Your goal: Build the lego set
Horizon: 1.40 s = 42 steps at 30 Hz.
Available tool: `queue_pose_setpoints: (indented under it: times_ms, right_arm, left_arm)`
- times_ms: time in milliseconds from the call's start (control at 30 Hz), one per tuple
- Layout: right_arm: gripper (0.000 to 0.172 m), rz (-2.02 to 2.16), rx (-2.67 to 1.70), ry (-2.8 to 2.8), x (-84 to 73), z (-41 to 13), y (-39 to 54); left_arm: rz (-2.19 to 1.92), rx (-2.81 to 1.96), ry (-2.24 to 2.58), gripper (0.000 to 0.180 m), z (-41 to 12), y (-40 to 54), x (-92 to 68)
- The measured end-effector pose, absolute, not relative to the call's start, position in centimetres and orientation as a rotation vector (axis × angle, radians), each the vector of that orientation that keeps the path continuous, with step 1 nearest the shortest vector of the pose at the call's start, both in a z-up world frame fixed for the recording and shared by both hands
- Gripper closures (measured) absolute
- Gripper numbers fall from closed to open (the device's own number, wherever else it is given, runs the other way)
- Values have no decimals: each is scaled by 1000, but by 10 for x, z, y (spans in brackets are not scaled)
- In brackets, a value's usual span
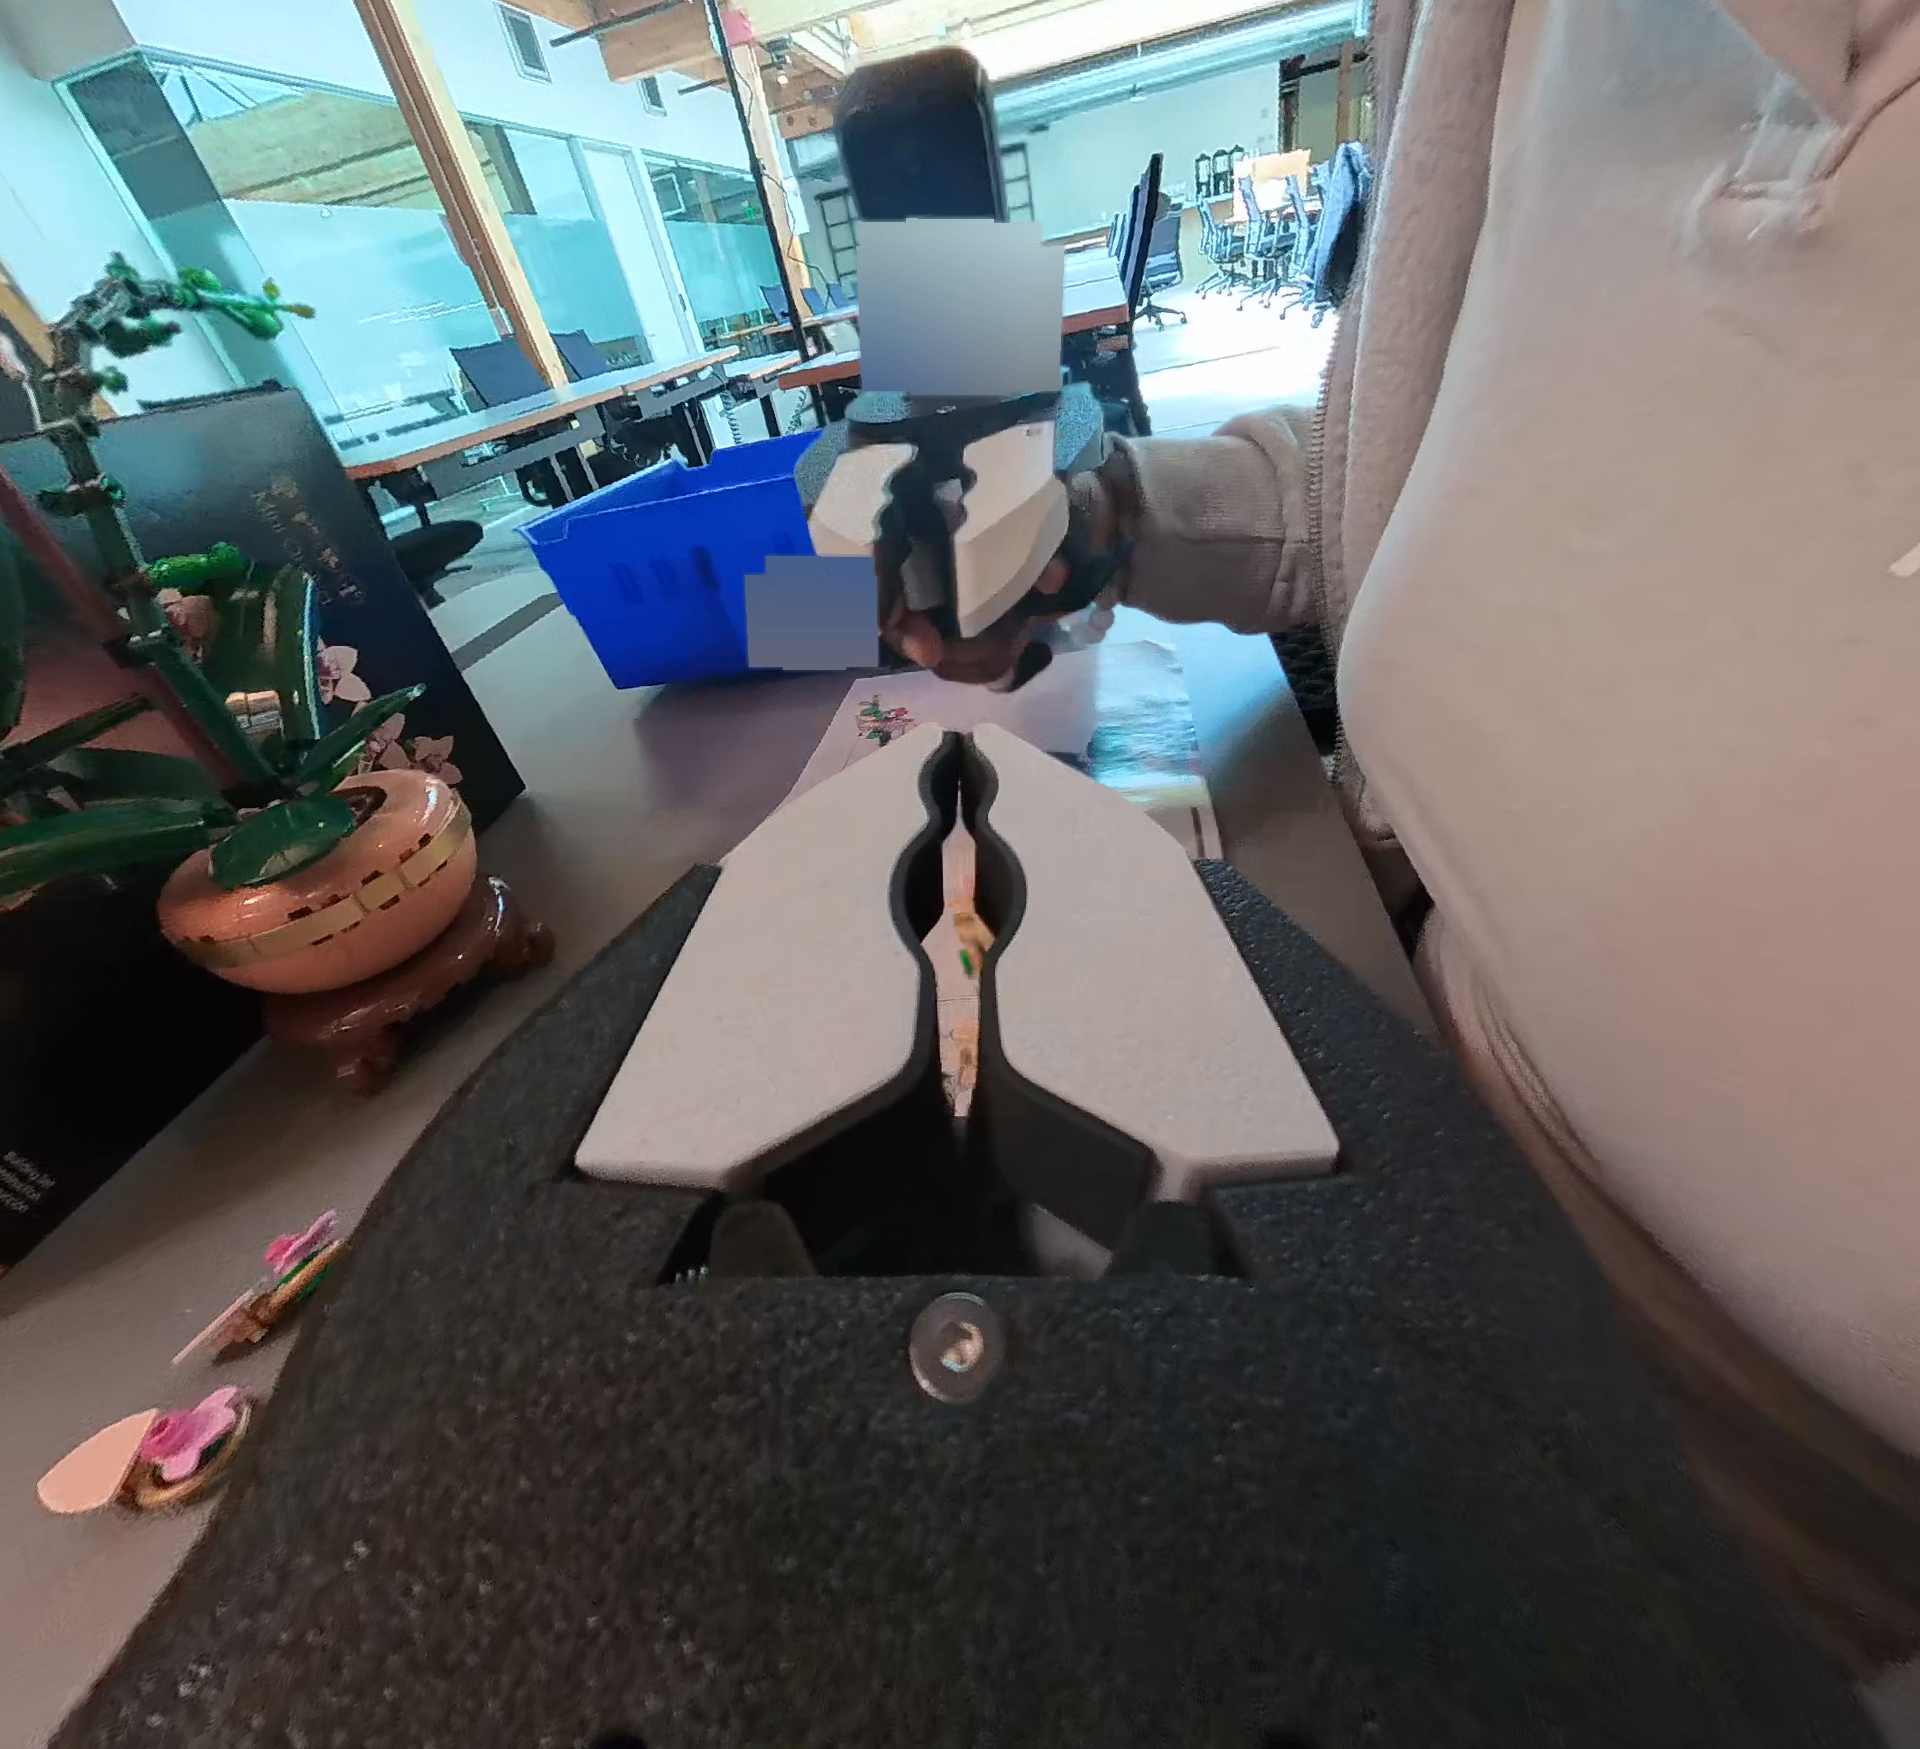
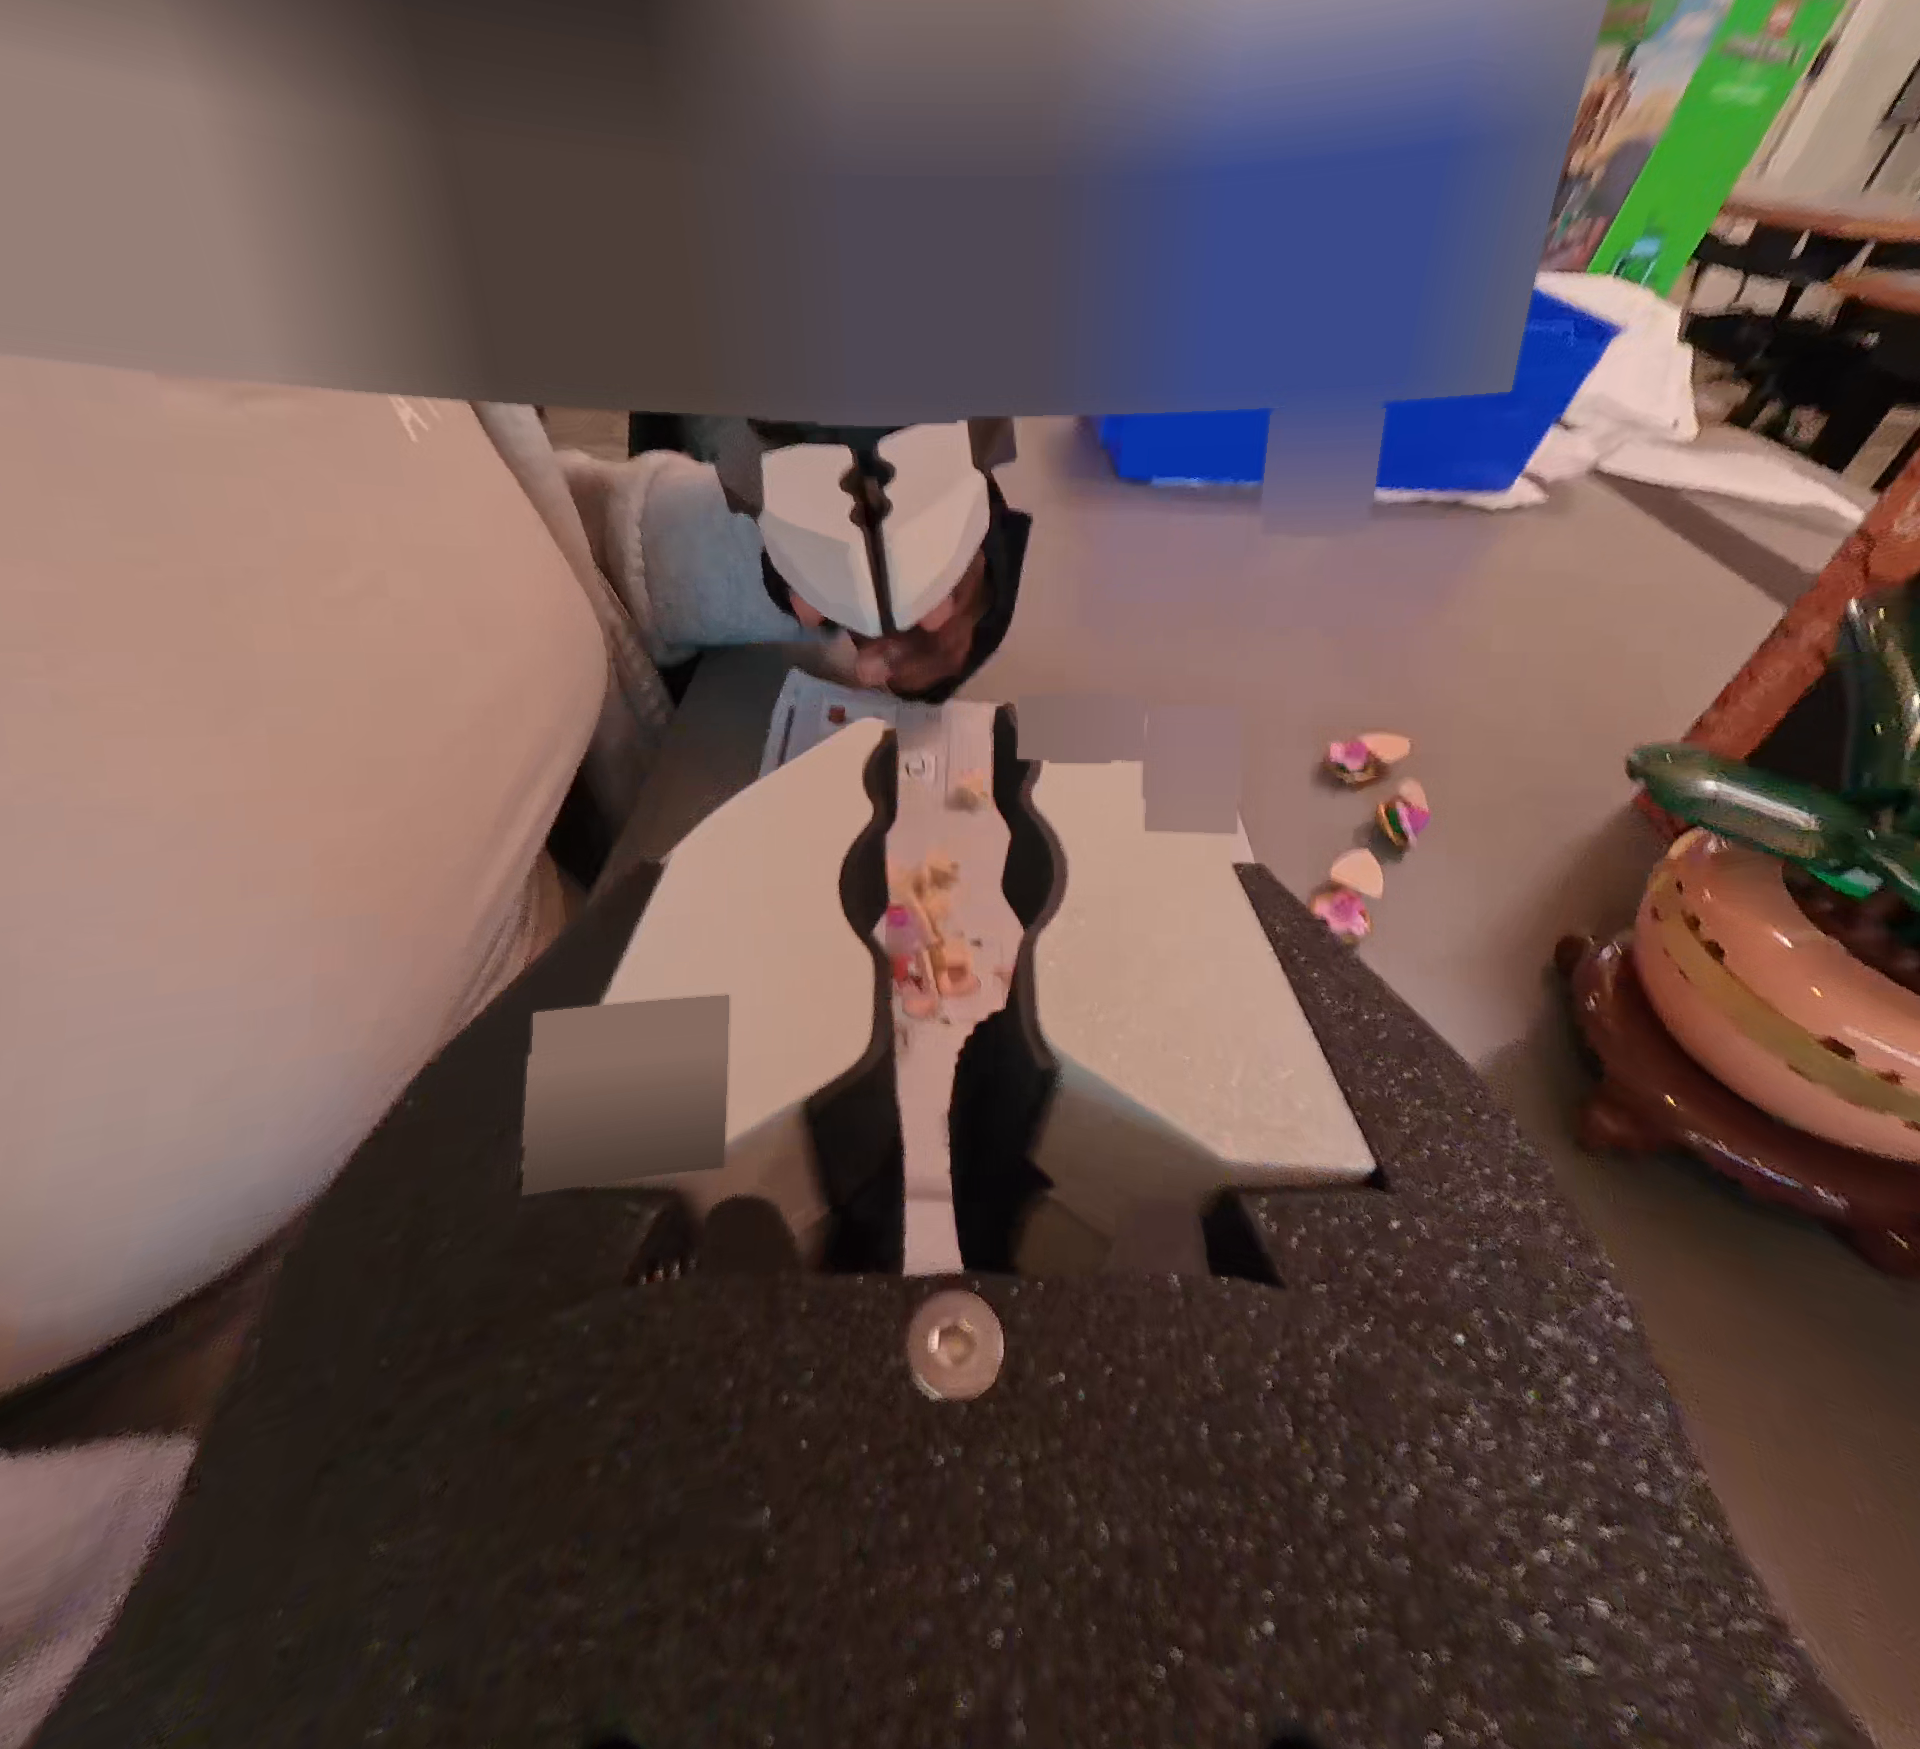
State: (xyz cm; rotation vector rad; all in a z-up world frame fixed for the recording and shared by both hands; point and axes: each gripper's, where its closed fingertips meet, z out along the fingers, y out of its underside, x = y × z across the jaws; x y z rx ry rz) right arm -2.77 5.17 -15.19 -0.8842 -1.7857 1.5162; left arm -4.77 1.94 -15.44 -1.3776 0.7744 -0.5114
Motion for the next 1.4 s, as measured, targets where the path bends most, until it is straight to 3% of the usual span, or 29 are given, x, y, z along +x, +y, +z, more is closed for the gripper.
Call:
queue_pose_setpoints:
  times_ms: [133, 400, 733, 867, 1033, 1167, 1400]
  right_arm:
    - [159, 1433, -940, -1885, -31, -165, 62]
    - [157, 1134, -1280, -2125, -31, -226, 80]
    - [153, 1198, -1646, -2066, -35, -247, 84]
    - [163, 1234, -1678, -2095, -35, -252, 77]
    - [167, 1230, -1328, -2046, -50, -219, 66]
    - [167, 928, -839, -1986, -76, -194, 48]
    - [167, 385, -468, -1966, -139, -212, 33]
  left_arm:
    - [-451, -1461, 775, 180, -169, 25, -57]
    - [-345, -1647, 778, 162, -195, 37, -64]
    - [-256, -1702, 773, 160, -200, 42, -68]
    - [-218, -1716, 746, 160, -198, 42, -74]
    - [-144, -1778, 636, 158, -194, 31, -101]
    - [-74, -1802, 499, 158, -188, 12, -138]
    - [40, -1817, 398, 158, -192, -8, -164]
